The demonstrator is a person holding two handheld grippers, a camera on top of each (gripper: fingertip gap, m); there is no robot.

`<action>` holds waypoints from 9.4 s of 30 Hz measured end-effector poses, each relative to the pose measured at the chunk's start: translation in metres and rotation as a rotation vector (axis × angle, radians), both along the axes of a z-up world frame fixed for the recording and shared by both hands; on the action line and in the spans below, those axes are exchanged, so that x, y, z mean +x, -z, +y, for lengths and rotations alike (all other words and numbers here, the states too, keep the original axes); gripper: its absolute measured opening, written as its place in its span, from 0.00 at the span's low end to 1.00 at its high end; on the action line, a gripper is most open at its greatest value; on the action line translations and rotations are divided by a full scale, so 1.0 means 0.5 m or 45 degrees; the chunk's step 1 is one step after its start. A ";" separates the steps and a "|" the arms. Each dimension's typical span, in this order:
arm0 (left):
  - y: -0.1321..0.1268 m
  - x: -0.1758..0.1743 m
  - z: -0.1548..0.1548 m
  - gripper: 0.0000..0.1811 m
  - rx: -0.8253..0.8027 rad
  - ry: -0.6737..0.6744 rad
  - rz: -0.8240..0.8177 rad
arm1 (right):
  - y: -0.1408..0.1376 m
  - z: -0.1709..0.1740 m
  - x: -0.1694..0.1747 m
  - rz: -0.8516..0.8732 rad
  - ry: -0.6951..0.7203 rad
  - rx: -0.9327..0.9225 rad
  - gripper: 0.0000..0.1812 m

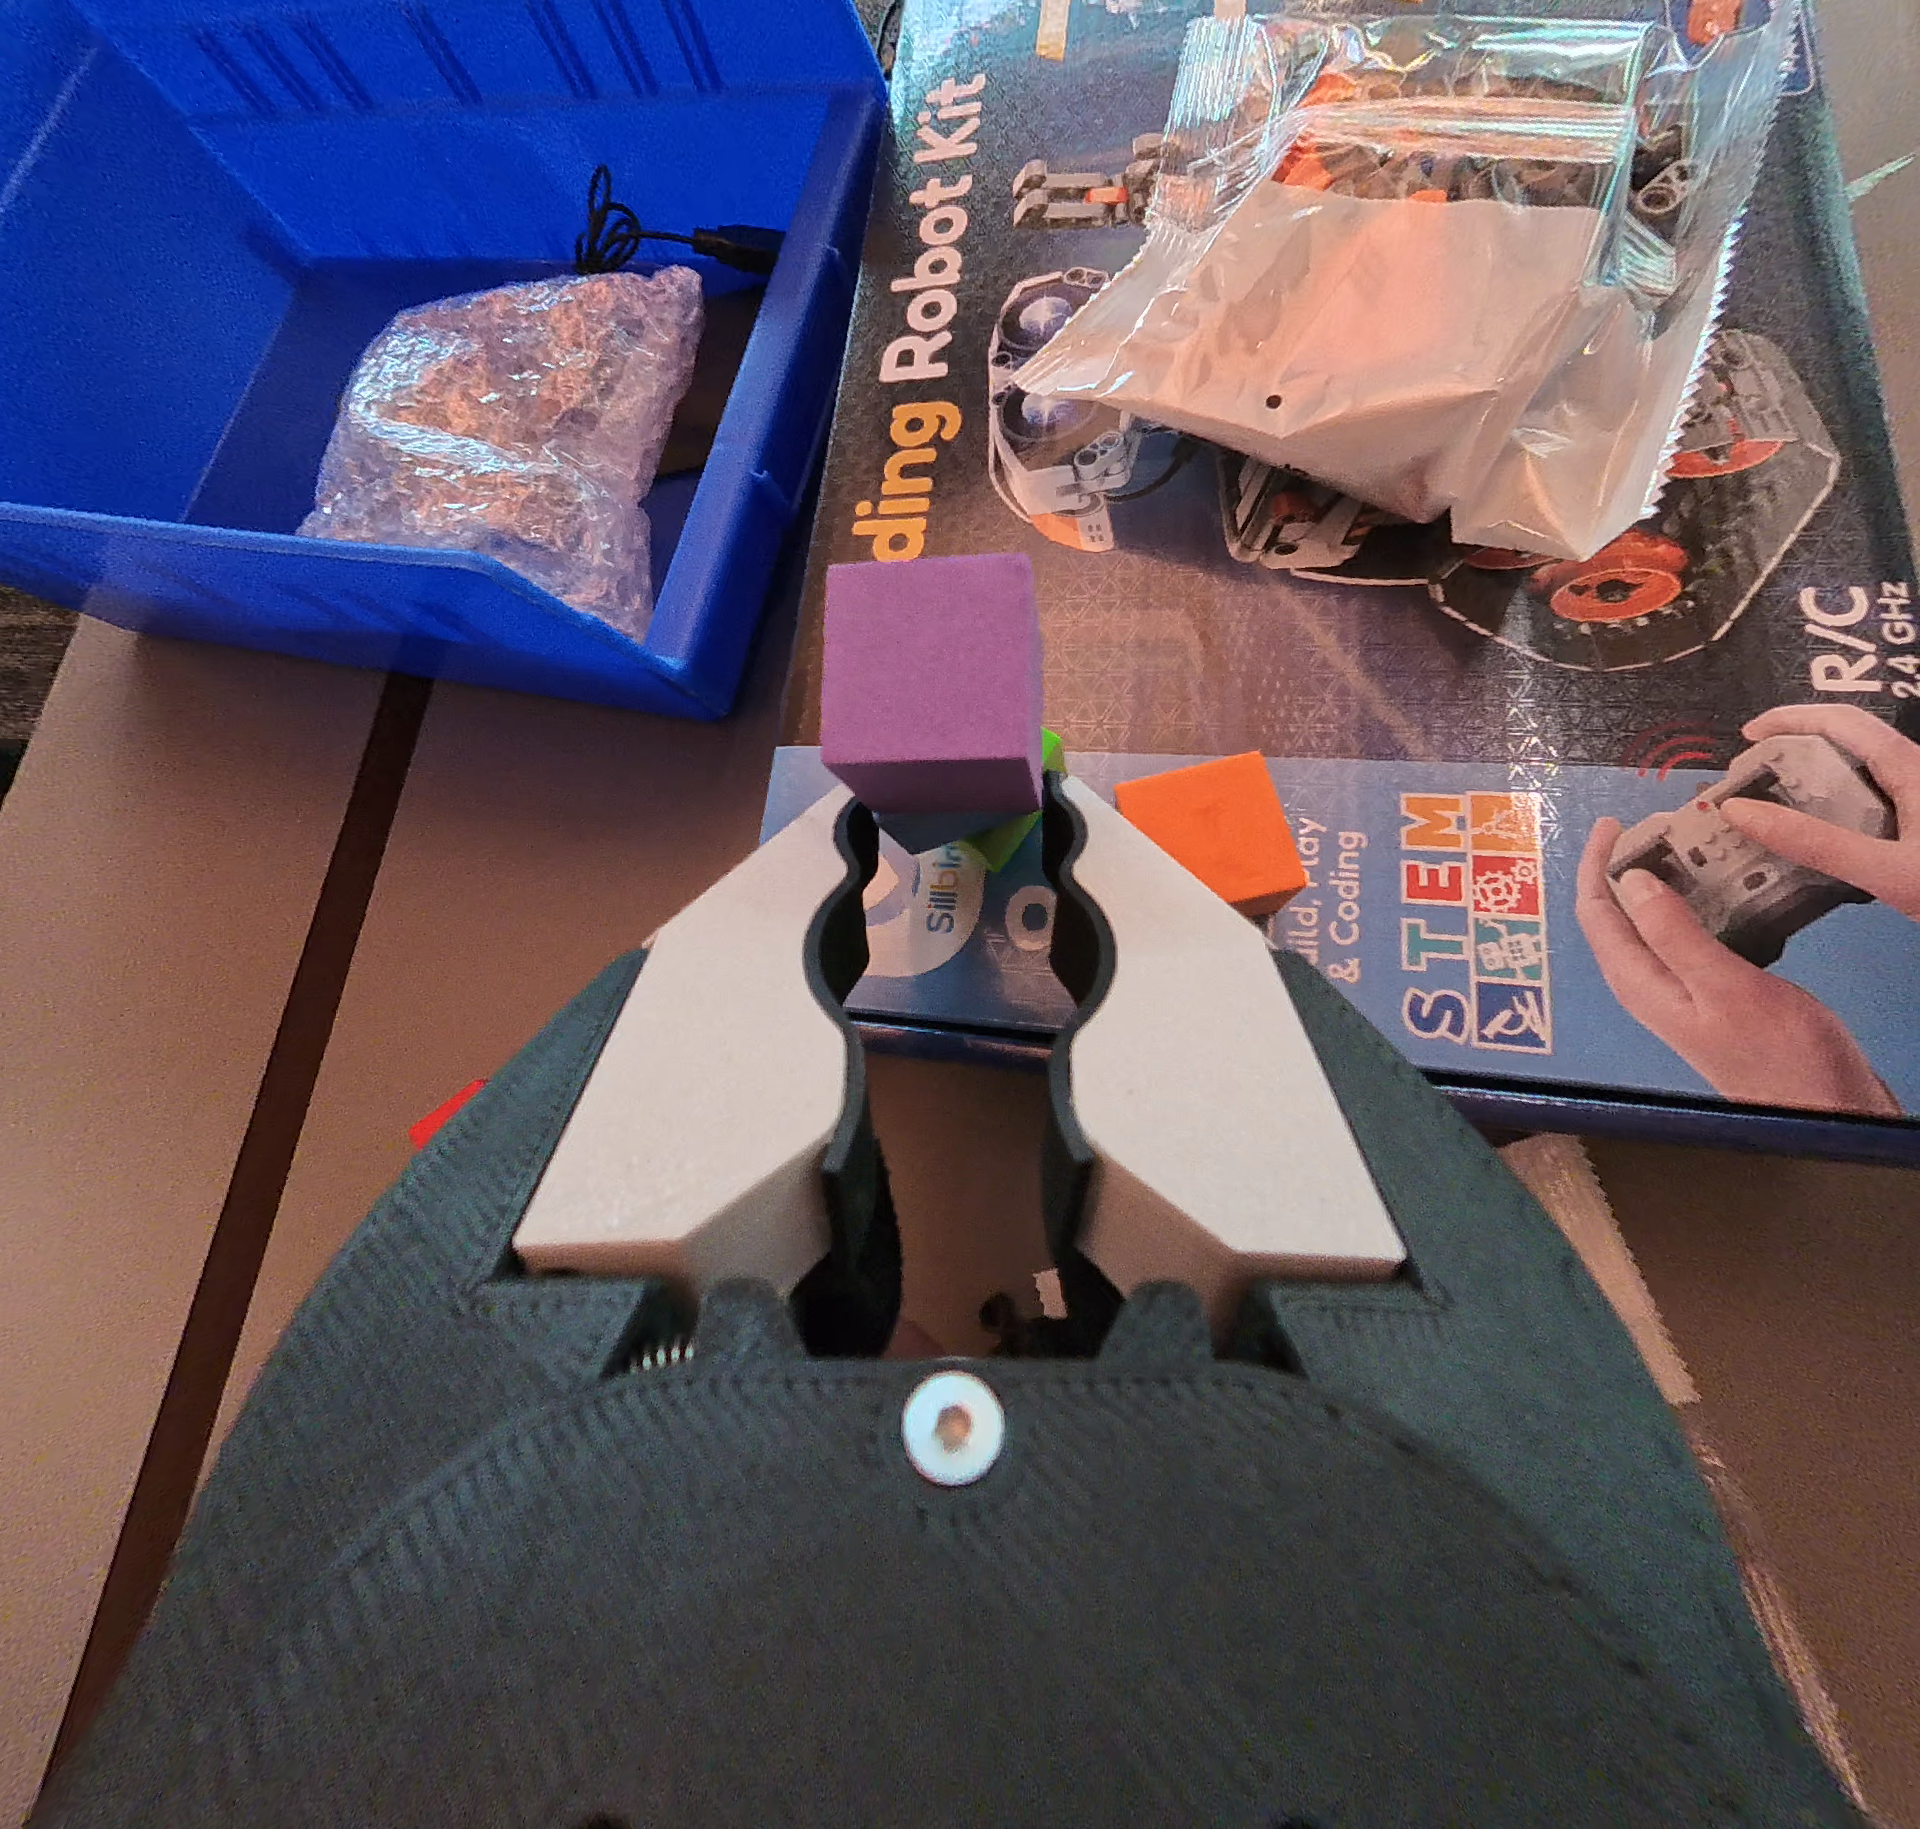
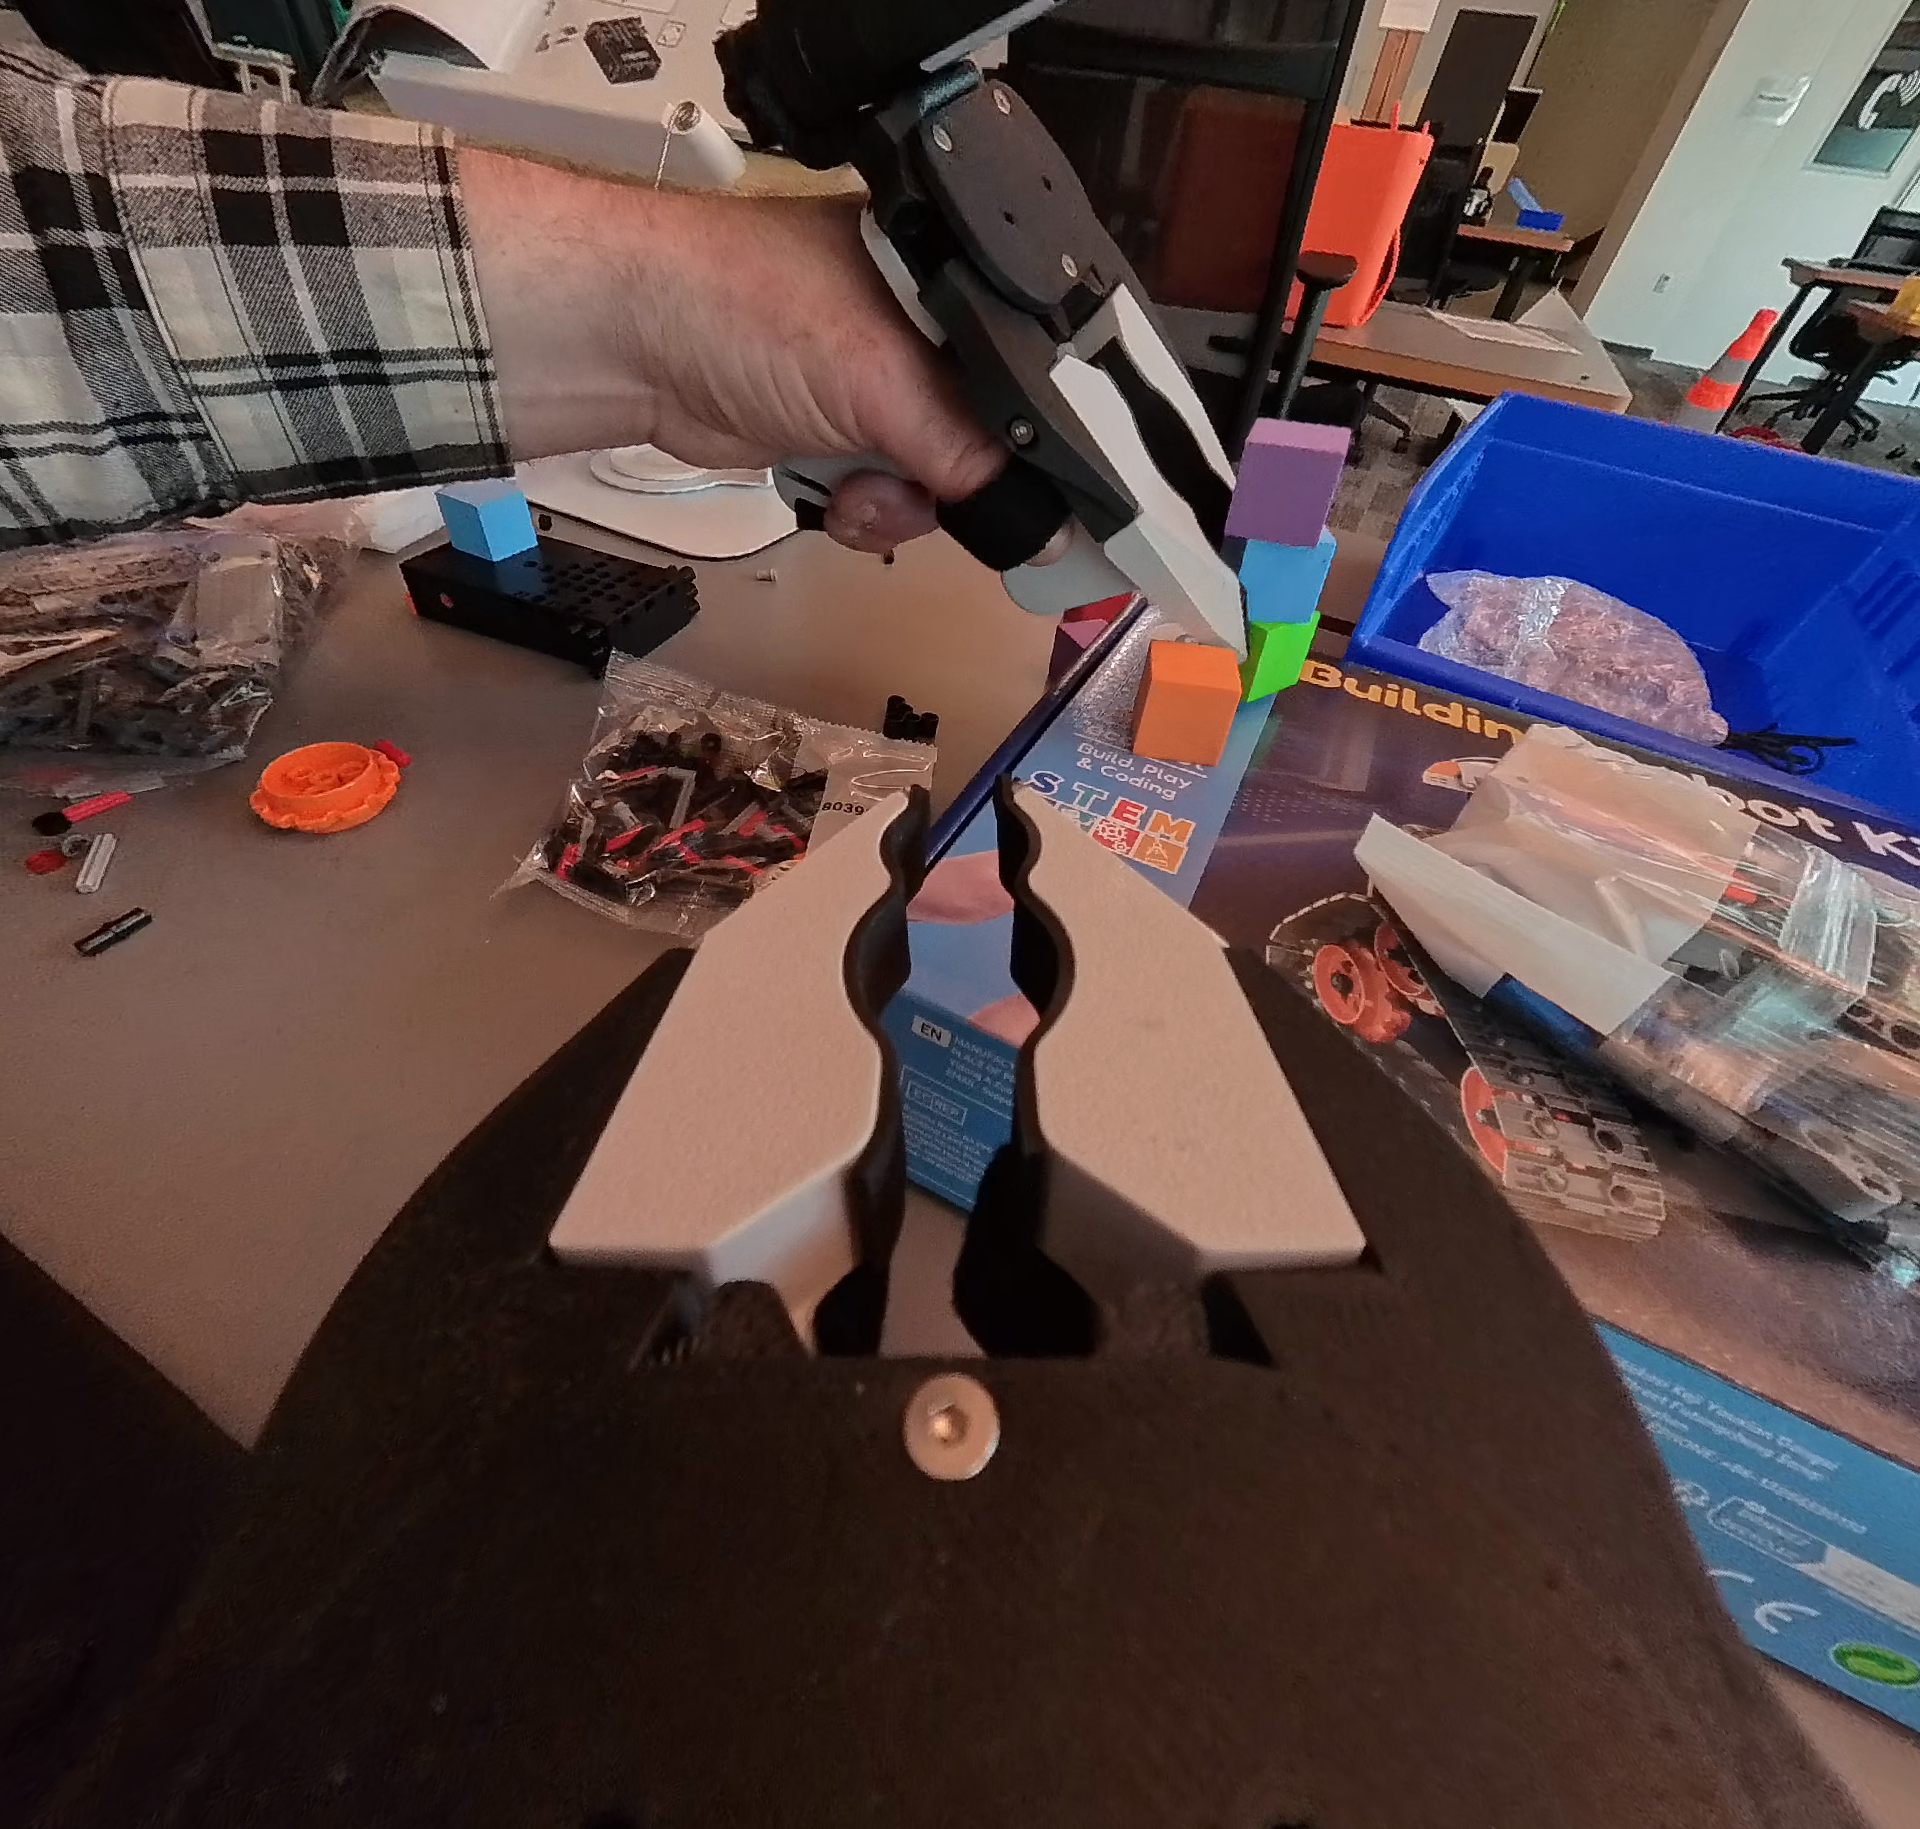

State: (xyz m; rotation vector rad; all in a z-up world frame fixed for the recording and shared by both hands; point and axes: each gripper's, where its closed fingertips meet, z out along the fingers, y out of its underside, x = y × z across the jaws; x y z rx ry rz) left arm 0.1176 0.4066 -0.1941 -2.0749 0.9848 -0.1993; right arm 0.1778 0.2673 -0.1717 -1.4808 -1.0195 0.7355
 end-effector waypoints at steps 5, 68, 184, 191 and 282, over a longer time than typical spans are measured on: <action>-0.042 -0.003 -0.017 0.16 0.001 0.013 -0.028 | 0.001 -0.001 -0.001 -0.005 -0.002 0.003 0.06; -0.219 0.037 -0.085 0.16 0.020 0.105 -0.023 | -0.002 -0.010 -0.002 0.014 -0.030 -0.016 0.06; -0.236 0.043 -0.074 0.15 0.072 0.001 0.060 | -0.004 -0.019 -0.012 0.036 -0.071 -0.021 0.06; -0.221 0.033 -0.078 0.17 0.043 -0.012 0.087 | -0.001 -0.017 -0.012 0.030 -0.072 -0.018 0.06; 0.089 -0.475 -0.422 0.24 -0.128 -0.525 0.251 | 0.108 -0.012 0.141 -0.404 0.116 -0.088 0.19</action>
